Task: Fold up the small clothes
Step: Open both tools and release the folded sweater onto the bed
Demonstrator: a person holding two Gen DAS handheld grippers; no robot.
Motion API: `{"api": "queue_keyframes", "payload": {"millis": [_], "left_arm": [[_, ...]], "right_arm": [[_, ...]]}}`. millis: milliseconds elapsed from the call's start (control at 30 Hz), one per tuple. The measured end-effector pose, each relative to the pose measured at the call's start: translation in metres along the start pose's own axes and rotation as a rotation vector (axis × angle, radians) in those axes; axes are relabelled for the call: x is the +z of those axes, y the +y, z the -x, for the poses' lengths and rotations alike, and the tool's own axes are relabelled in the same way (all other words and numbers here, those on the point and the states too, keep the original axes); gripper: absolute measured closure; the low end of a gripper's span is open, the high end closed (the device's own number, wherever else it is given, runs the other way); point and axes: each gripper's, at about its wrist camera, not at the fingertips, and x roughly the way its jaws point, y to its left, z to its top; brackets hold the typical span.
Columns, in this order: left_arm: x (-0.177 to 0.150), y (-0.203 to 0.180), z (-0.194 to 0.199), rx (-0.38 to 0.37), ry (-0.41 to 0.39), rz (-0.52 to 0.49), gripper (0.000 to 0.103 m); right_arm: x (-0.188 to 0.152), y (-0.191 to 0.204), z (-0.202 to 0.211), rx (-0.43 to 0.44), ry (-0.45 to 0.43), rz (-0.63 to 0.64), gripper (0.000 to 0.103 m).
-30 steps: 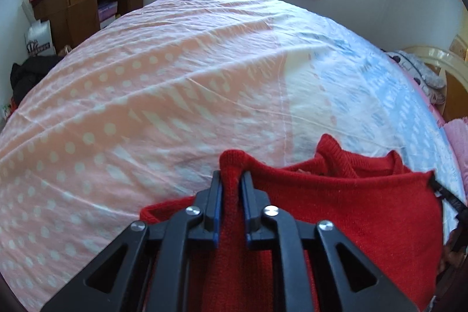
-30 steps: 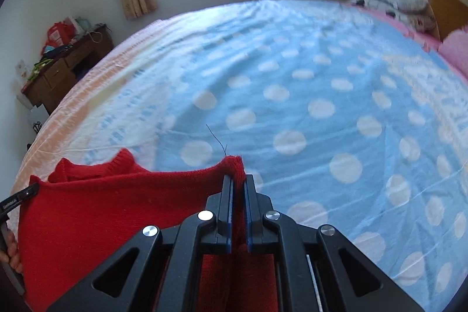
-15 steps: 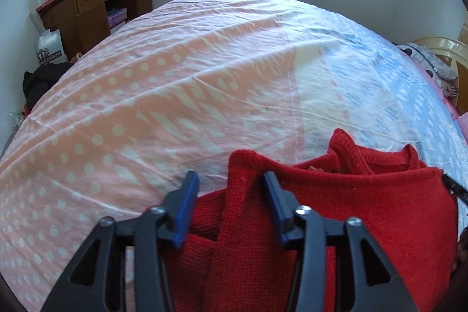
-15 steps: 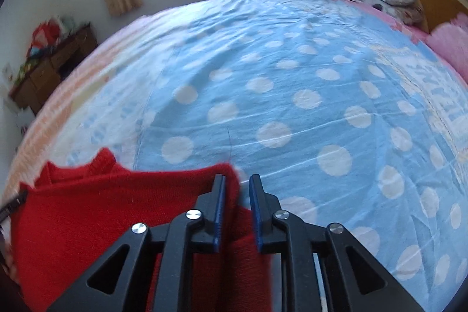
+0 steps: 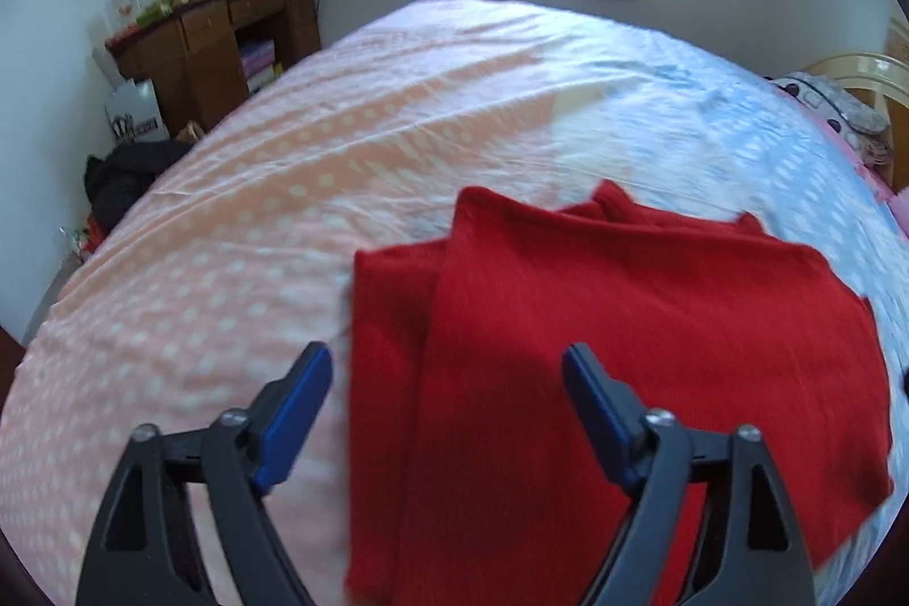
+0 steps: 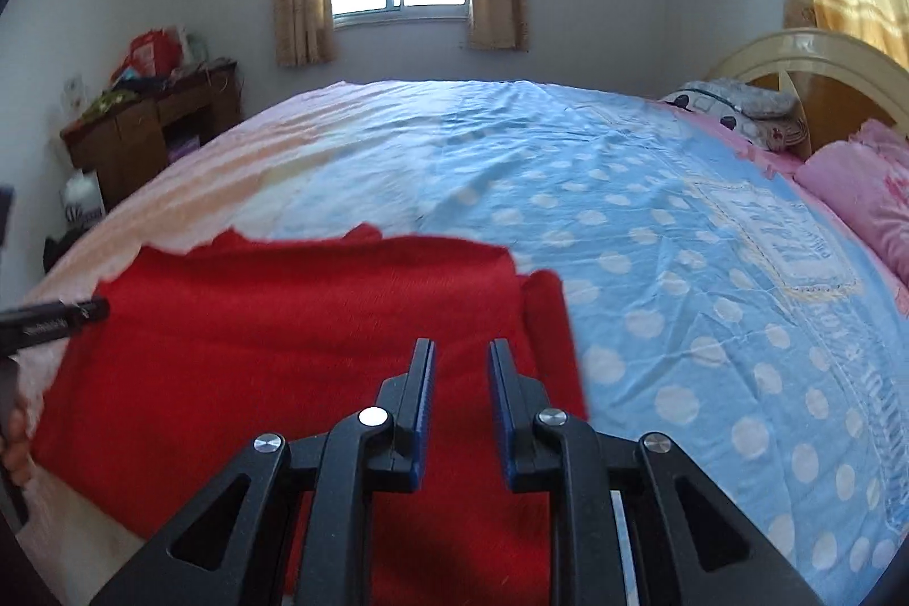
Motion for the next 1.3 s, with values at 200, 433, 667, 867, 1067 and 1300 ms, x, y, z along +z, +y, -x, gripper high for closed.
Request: {"api": "queue_keyframes", "payload": {"millis": [200,433,667,867,1067,1300], "left_arm": [[-0.024,-0.013,0.035,0.069,-0.072,-0.05,0.007],[-0.036,-0.017,0.045,0.044,-0.043,-0.007,0.007],[-0.048,-0.026,0.051,0.085,-0.032,-0.021,0.007],[-0.064,-0.025,0.055,0.122,-0.032,-0.016,0.003],[-0.079,-0.015,0.053,0.168,-0.024,0.001,0.002],[-0.1,0.034,0.053,0.075,0.022,0.255,0.002]], "right_arm": [[-0.028,0.007,-0.028,0.012,0.101,-0.01,0.083],[-0.036,0.01,-0.025,0.003,0.06,0.008,0.079],[-0.039,0.003,-0.023,0.067,0.04,-0.035,0.074],[-0.039,0.005,-0.023,0.077,0.036,-0.03,0.071],[-0.04,0.003,-0.023,0.095,0.031,-0.041,0.069],[-0.04,0.003,-0.023,0.121,0.026,-0.036,0.06]]}}
